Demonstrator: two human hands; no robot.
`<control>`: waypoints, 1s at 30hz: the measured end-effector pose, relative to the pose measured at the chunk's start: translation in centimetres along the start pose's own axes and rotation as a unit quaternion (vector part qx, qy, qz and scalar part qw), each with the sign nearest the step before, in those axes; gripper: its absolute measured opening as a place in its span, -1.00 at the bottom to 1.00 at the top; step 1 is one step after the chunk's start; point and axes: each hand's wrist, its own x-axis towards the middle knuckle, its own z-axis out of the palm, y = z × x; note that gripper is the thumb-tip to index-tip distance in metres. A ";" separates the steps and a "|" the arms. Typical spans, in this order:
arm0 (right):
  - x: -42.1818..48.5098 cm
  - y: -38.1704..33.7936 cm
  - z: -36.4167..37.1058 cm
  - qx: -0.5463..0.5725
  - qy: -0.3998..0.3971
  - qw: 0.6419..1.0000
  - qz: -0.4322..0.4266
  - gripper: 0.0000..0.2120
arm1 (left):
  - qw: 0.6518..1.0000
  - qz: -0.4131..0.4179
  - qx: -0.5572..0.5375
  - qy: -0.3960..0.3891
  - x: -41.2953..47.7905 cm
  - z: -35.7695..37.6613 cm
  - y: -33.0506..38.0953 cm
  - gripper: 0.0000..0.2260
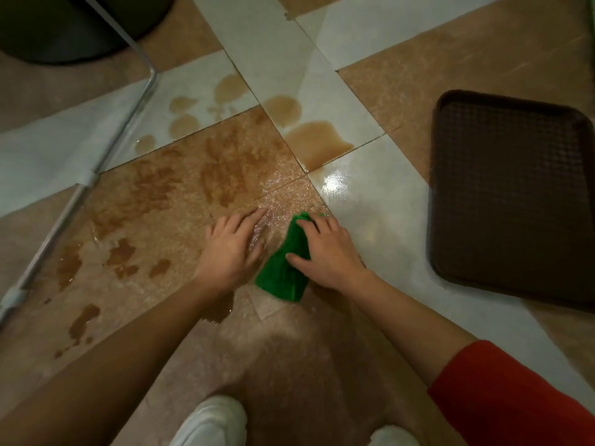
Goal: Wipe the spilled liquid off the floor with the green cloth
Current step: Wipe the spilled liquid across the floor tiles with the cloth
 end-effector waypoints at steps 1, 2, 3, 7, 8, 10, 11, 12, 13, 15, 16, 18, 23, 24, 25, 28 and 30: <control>-0.1 -0.8 0.5 -0.015 -0.035 0.999 0.013 -0.13 | 1.000 -0.020 0.000 0.005 -0.5 -0.2 -0.3 -0.53; -0.1 -1.0 0.7 -0.029 -0.062 0.997 0.028 0.00 | 0.999 -0.039 -0.006 0.008 -0.4 -0.2 -0.3 -0.54; -0.2 -1.4 1.1 -0.042 -0.083 0.995 0.035 0.09 | 0.998 -0.063 -0.014 0.010 -0.8 -0.3 -0.5 -0.53; -0.4 -2.2 2.3 -0.063 -0.073 0.994 0.045 0.13 | 0.998 -0.051 -0.029 0.022 -1.6 -0.3 -0.9 -0.52; -0.4 -2.5 2.5 -0.057 -0.069 0.995 0.043 0.09 | 0.998 -0.046 -0.034 0.022 -1.6 -0.4 -1.2 -0.53; -0.6 -3.1 2.9 -0.043 -0.074 0.996 0.022 0.01 | 0.996 -0.067 -0.053 0.024 -1.9 -0.9 -1.9 -0.54; -0.7 -3.3 3.0 -0.043 -0.074 0.996 0.006 -0.03 | 0.995 -0.076 -0.061 0.025 -1.9 -1.1 -2.1 -0.54; -1.0 -3.8 3.1 -0.046 -0.071 0.996 -0.014 -0.07 | 0.995 -0.075 -0.066 0.027 -2.2 -1.4 -2.5 -0.53; -1.3 -4.1 3.3 -0.048 -0.070 0.996 -0.036 -0.12 | 0.995 -0.068 -0.066 0.029 -2.4 -1.7 -2.8 -0.53; -2.2 -4.4 3.8 -0.051 -0.067 0.993 -0.081 -0.20 | 0.996 -0.056 -0.065 0.031 -2.7 -2.1 -3.6 -0.53; -2.6 -4.5 4.0 -0.050 -0.072 0.992 -0.093 -0.21 | 0.996 -0.055 -0.067 0.032 -2.9 -2.2 -3.8 -0.53; -3.0 -4.8 4.2 -0.038 -0.091 0.992 -0.076 -0.20 | 0.996 -0.045 -0.075 0.021 -3.3 -2.3 -4.0 -0.53; -2.0 -6.4 4.1 0.000 -0.119 0.992 0.026 -0.15 | 0.997 -0.006 -0.073 -0.007 -4.3 -2.4 -3.4 -0.55; -2.2 -6.8 4.3 -0.004 -0.121 0.992 0.024 -0.16 | 0.997 0.001 -0.075 -0.011 -4.5 -2.6 -3.4 -0.55; -2.5 -7.2 4.6 -0.010 -0.124 0.992 0.014 -0.18 | 0.997 0.006 -0.082 -0.013 -4.6 -2.8 -3.4 -0.55; -4.4 -8.0 5.8 -0.038 -0.141 0.989 -0.024 -0.21 | 0.992 -0.009 -0.126 -0.010 -5.0 -3.1 -4.0 -0.56; -5.1 -8.2 6.1 -0.046 -0.157 0.986 -0.031 -0.20 | 0.989 -0.026 -0.142 -0.011 -5.2 -3.2 -4.5 -0.57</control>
